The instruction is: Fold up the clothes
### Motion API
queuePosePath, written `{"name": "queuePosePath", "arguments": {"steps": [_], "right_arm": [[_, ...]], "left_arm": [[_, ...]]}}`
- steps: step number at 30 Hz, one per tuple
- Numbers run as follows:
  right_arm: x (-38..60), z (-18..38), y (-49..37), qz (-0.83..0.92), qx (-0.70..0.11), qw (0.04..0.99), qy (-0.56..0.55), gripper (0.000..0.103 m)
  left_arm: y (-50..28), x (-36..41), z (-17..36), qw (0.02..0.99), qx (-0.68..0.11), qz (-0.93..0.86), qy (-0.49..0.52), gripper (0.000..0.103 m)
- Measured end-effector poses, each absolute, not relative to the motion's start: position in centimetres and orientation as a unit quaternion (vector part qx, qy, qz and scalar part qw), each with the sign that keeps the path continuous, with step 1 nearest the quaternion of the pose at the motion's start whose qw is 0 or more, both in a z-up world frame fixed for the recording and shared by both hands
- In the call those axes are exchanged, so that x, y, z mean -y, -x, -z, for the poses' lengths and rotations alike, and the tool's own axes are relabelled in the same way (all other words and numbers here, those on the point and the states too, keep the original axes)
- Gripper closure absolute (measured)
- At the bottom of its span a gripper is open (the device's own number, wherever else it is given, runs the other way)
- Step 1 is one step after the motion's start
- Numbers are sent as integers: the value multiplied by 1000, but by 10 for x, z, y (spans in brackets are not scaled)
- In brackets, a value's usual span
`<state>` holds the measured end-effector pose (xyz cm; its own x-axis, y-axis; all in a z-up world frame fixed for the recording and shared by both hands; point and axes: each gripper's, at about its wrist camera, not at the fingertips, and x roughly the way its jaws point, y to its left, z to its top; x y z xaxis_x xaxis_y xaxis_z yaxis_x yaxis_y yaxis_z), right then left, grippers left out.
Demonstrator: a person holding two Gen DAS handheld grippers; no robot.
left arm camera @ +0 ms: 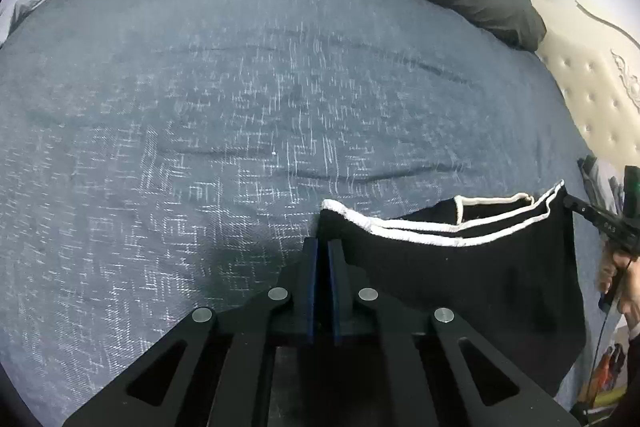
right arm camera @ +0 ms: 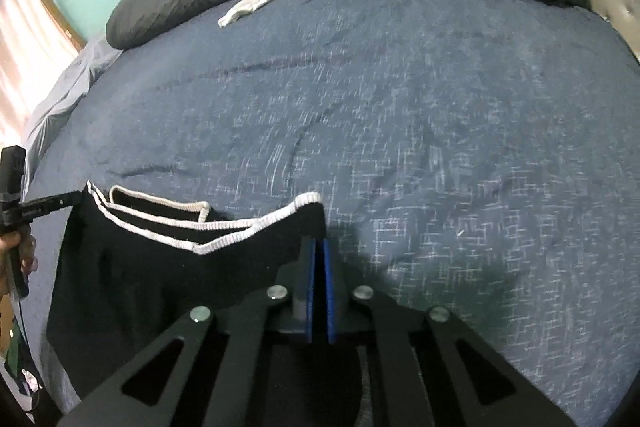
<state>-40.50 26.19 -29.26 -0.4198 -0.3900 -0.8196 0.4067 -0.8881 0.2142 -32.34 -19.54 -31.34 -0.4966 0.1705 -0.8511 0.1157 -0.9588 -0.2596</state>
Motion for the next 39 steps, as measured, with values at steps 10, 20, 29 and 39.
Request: {"name": "queuePosePath", "arguments": {"steps": [10, 20, 29, 39], "right_arm": [[-274, 263, 407, 863, -1, 218, -456, 100], [-272, 296, 420, 853, 1, 171, -493, 100], [-278, 297, 408, 837, 25, 170, -519, 97], [-294, 273, 381, 824, 63, 170, -536, 85]], "left_arm": [[320, 207, 303, -10, 146, -860, 489, 99], [332, 210, 332, -15, 156, -848, 507, 99], [325, 211, 324, -8, 171, -848, 501, 94], [266, 223, 296, -16, 213, -838, 502, 79]]}}
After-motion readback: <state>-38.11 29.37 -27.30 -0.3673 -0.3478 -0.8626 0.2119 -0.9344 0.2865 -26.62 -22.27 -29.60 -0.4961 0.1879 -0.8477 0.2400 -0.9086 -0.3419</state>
